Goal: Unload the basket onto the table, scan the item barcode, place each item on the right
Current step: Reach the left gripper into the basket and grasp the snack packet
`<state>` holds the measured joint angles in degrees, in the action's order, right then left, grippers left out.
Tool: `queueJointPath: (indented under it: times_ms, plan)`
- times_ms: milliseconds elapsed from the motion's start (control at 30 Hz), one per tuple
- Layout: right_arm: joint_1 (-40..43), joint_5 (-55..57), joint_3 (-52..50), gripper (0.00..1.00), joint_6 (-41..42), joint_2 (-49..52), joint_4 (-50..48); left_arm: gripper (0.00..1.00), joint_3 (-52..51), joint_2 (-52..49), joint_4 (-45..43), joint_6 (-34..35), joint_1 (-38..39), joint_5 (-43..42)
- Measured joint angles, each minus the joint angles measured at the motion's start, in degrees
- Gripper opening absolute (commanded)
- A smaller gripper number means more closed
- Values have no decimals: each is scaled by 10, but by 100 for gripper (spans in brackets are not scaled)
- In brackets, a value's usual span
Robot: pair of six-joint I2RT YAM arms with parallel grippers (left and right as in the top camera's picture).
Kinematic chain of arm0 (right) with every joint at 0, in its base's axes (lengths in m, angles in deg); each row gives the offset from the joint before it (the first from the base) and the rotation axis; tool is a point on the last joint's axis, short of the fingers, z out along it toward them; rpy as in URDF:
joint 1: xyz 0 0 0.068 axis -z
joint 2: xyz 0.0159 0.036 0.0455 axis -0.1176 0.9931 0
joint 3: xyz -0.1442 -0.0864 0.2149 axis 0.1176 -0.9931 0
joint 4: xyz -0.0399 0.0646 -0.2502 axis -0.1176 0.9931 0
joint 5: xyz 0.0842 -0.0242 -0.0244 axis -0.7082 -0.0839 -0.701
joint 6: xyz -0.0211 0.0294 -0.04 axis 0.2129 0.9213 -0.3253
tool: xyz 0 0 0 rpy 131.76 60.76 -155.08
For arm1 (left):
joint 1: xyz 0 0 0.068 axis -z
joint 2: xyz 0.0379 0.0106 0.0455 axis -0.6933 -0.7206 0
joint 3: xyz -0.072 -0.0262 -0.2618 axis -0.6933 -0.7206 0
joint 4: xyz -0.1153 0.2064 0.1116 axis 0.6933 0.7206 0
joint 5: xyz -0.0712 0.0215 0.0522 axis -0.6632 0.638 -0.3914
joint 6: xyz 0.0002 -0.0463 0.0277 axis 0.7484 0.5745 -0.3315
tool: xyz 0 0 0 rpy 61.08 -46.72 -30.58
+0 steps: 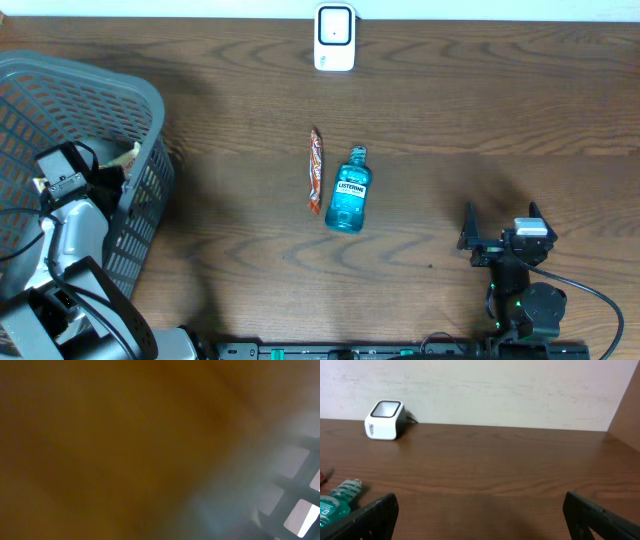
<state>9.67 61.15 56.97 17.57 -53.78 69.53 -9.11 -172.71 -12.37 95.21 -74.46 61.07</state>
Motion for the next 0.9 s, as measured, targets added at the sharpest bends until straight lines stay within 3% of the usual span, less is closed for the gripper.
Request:
queueJointPath:
  times_ms: [33, 367, 900]
  plan:
    - [0, 0, 0, 99, 0, 0, 0, 8, 0, 0, -1, -2, 1, 0]
    - [0, 0, 0, 99, 0, 0, 0, 7, 6, 29, 5, -86, -9, -10]
    - [0, 0, 0, 99, 0, 0, 0, 8, 13, 411, 24, -127, -54, -9]
